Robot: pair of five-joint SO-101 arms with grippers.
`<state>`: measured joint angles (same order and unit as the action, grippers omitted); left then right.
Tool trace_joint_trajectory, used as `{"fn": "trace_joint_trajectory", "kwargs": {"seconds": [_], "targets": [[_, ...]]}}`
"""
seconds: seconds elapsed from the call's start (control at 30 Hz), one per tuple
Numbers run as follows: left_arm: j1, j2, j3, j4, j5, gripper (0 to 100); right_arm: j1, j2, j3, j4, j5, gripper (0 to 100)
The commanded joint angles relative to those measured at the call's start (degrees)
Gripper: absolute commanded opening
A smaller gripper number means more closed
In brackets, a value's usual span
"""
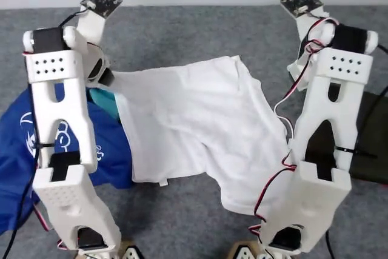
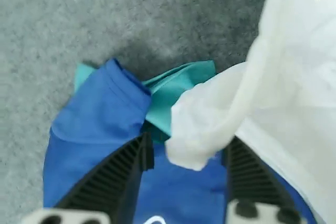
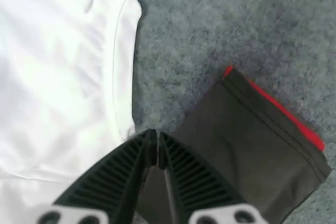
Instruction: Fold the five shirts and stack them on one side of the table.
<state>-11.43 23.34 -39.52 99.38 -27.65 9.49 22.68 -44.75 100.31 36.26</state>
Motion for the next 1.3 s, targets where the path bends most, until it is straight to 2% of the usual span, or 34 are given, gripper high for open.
{"fn": "trace_joint_trajectory", "kwargs": {"seconds": [0.0,0.2,0.4,0.57,0.8,0.9,1.03,1.13,1.27], "targets": [[-1.23,-3.87,3.3,1.32,-2.9,24,-0.04,-3.82,-1.41,2.42,-0.97,1.2],[-1.23,-3.6,17.89,1.23,-7.65,24,0.04,-3.91,-1.41,2.51,-1.05,1.2],[-5.71,-3.78,18.86,1.14,-7.47,24,-0.31,-3.74,-1.41,2.51,-1.05,1.2],[-10.02,-0.88,19.56,0.44,-7.65,24,-0.4,-3.47,-1.41,2.42,-5.27,1.2],[-10.73,11.08,24.48,-10.29,-7.3,19,-2.15,-3.47,-1.32,2.42,-5.8,1.2],[-15.56,15.3,23.52,-12.66,-7.56,17,-3.38,-3.47,-1.32,2.42,-5.71,1.1],[-26.37,17.41,19.03,-12.57,-9.23,17,-3.74,-3.65,-1.32,2.42,-5.71,1.1],[-33.49,17.49,14.73,-10.11,-13.63,17,-3.74,-3.91,-1.32,2.51,-5.71,1.1],[-38.33,17.49,5.67,-3.08,-16.09,17,-3.74,-3.91,-1.32,2.59,-5.71,1.1]]}}
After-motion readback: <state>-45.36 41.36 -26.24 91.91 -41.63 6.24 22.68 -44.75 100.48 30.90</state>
